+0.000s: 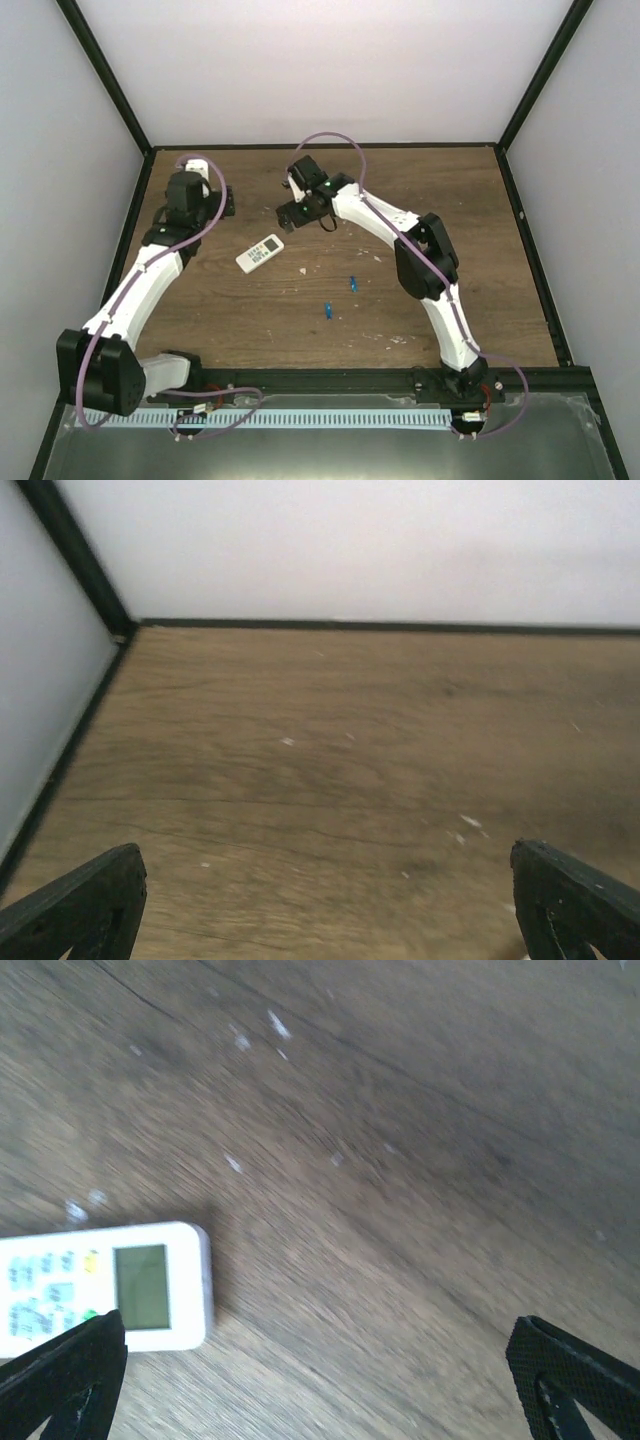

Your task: Load the batteries into the remote control

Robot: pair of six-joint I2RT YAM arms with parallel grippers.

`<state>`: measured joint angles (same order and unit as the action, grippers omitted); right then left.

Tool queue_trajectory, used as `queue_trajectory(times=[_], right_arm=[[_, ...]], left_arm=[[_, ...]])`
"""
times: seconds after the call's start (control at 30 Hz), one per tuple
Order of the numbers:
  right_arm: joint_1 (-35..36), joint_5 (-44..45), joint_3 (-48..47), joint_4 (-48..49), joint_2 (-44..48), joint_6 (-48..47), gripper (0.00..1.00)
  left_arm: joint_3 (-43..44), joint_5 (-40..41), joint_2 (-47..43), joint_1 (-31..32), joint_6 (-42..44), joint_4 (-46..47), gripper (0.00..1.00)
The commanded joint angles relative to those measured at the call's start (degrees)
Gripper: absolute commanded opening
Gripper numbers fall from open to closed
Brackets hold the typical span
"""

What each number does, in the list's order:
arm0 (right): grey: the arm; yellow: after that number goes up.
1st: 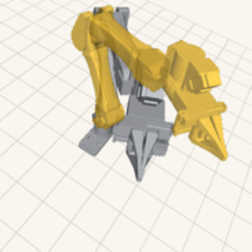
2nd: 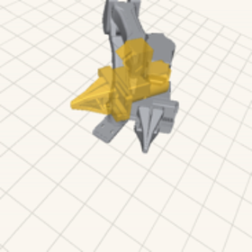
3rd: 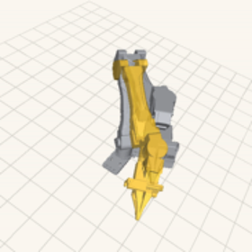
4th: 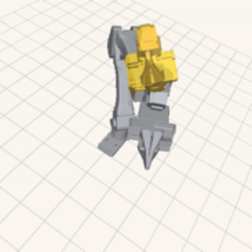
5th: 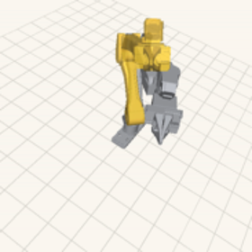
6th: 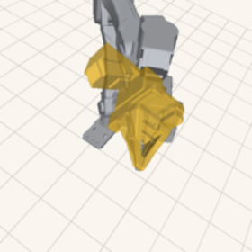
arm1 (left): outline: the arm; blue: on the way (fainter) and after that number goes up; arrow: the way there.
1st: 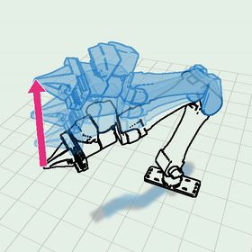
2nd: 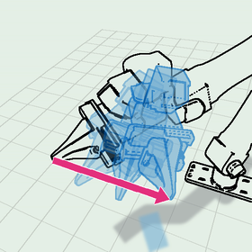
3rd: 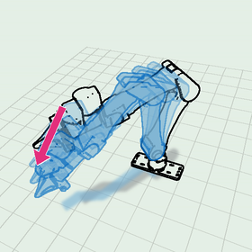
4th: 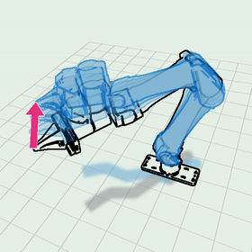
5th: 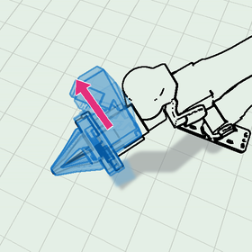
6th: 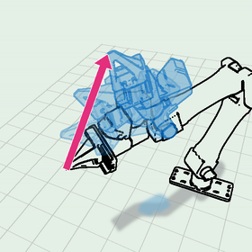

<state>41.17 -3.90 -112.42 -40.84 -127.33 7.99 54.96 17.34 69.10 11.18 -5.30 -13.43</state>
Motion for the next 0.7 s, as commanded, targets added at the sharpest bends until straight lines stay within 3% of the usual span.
queue_trajectory(times=[0.0,0.27,0.47,0.67], right_arm=[[-0.1,6.8,4.4,-2.2,5.1,0.8,1.00],[-2.2,8.8,15.4,-1.3,13.1,4.7,1.00],[-4.6,10.3,16.8,-4.9,16.8,8.1,1.00],[-9.6,8.0,23.2,-3.8,24.5,10.2,1.00]], left_arm=[[1.4,-14.7,4.2,-0.1,5.1,-4.2,1.00],[3.9,-21.6,15.0,1.5,11.8,-9.4,1.00],[7.8,-28.6,21.1,3.2,13.7,-13.4,1.00],[10.2,-30.7,26.5,4.6,16.0,-17.0,1.00]])
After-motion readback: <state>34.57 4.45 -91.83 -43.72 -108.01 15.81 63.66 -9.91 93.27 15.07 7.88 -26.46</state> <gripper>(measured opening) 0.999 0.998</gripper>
